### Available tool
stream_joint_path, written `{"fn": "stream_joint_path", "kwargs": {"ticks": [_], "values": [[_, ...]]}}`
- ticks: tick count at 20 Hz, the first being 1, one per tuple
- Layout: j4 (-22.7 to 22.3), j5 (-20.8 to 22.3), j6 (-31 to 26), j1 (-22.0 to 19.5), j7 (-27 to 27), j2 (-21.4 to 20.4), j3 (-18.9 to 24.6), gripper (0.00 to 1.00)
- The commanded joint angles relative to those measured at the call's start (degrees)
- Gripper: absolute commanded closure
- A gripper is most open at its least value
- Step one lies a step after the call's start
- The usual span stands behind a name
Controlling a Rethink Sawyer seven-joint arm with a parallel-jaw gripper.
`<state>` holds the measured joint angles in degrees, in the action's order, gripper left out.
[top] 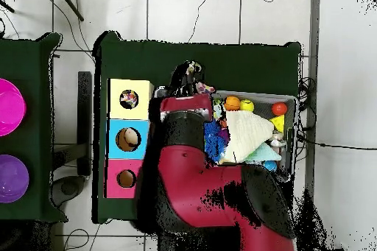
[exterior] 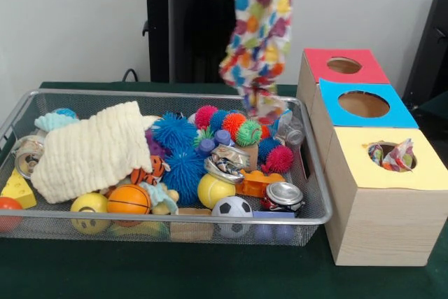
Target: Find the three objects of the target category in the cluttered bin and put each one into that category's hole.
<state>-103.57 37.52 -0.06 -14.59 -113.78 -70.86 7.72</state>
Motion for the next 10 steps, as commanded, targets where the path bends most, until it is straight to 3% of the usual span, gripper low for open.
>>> {"fn": "stream_joint_path", "kwargs": {"ticks": [1, 4, 10], "values": [[7.1, -2.5, -9.2, 9.6, -12.4, 5.0, -10.8, 1.0], [10.0, -4.0, -10.0, 15.8, -15.2, 8.1, -17.0, 1.0], [12.9, -8.5, -8.6, 23.6, -17.4, 13.6, -26.3, 1.0]]}}
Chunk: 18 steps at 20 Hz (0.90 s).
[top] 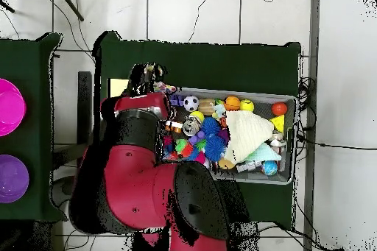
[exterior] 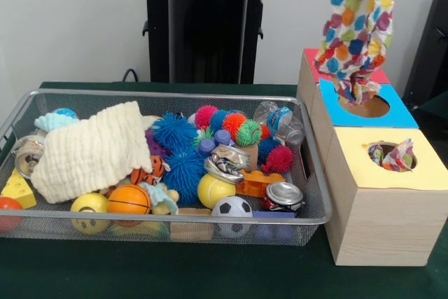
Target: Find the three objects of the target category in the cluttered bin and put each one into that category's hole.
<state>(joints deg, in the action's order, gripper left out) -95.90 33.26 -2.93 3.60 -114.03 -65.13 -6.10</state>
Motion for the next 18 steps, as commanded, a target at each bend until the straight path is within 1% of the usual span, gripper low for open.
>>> {"fn": "stream_joint_path", "kwargs": {"ticks": [1, 4, 7, 10, 15, 18], "values": [[5.4, -5.3, -5.2, 6.3, -16.9, 8.6, -13.6, 1.0], [5.8, -8.0, -4.0, 8.3, -16.2, 10.5, -16.2, 1.0], [6.1, -11.2, -1.9, 10.9, -16.5, 13.6, -19.7, 1.0], [6.0, -14.4, 0.7, 12.5, -16.5, 16.5, -22.2, 1.0], [4.8, -19.3, 2.9, 13.8, -16.0, 19.7, -24.1, 1.0], [3.9, -22.7, 5.2, 15.4, -16.2, 22.2, -26.4, 1.0]]}}
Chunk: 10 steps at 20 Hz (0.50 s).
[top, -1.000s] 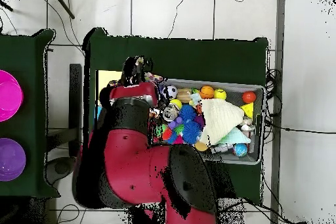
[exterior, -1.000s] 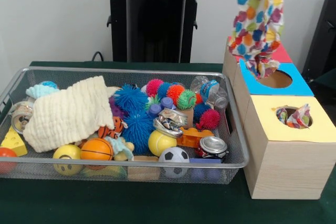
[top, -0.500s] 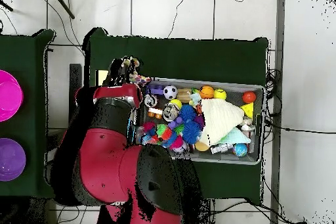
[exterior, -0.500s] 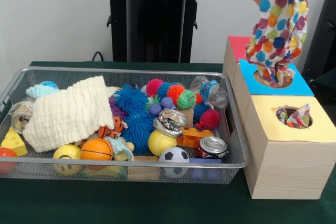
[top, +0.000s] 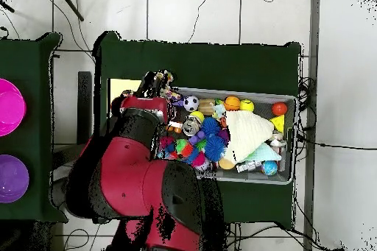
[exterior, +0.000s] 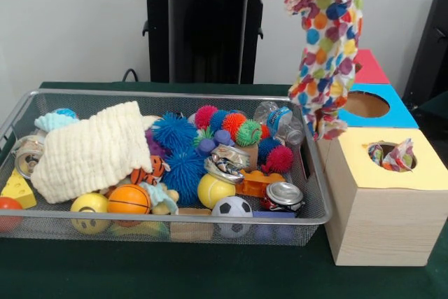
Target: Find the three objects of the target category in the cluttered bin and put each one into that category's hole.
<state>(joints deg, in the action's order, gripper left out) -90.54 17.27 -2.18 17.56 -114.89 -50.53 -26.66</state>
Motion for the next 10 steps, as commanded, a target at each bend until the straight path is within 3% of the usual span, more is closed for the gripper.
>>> {"fn": "stream_joint_path", "kwargs": {"ticks": [1, 5, 10], "values": [[-1.6, -7.7, 5.0, 1.9, -15.2, 8.2, -6.5, 1.0], [-1.7, -11.3, 5.8, 3.9, -14.4, 10.2, -8.7, 1.0], [0.3, -13.4, 0.6, 5.2, -11.8, 8.1, -9.8, 1.0]]}}
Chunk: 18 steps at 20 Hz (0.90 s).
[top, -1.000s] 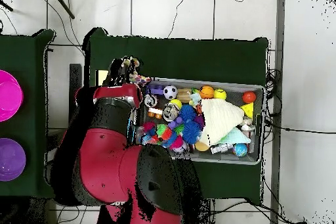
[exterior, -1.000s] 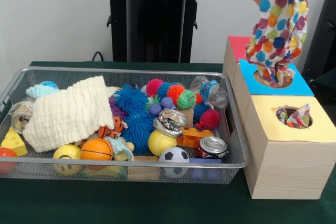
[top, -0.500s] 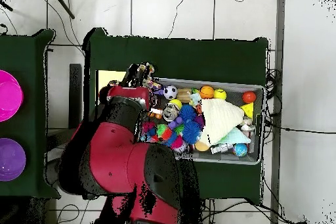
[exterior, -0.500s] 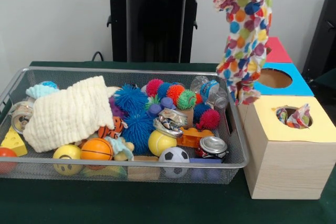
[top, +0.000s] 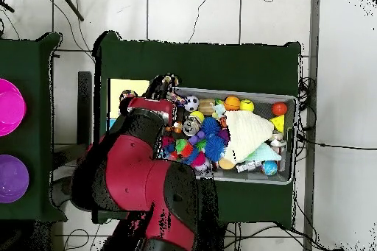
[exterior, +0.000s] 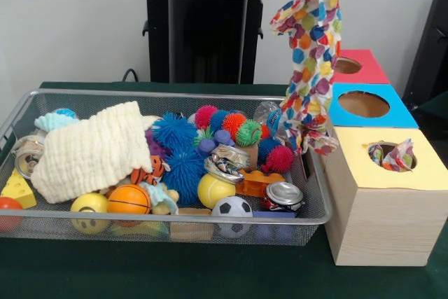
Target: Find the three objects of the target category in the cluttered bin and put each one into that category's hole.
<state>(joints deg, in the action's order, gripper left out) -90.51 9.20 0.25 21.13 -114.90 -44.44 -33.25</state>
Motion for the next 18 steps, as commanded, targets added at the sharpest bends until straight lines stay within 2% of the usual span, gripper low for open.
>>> {"fn": "stream_joint_path", "kwargs": {"ticks": [1, 6, 13, 18], "values": [[0.2, -6.4, -1.7, 3.0, -12.0, 2.8, -4.4, 1.0], [1.5, -9.9, -4.1, 6.1, -12.2, 5.0, -7.6, 1.0], [2.5, -16.8, -4.1, 11.1, -13.4, 10.6, -12.7, 1.0], [3.8, -23.0, -3.7, 14.5, -15.0, 16.8, -16.5, 1.0]]}}
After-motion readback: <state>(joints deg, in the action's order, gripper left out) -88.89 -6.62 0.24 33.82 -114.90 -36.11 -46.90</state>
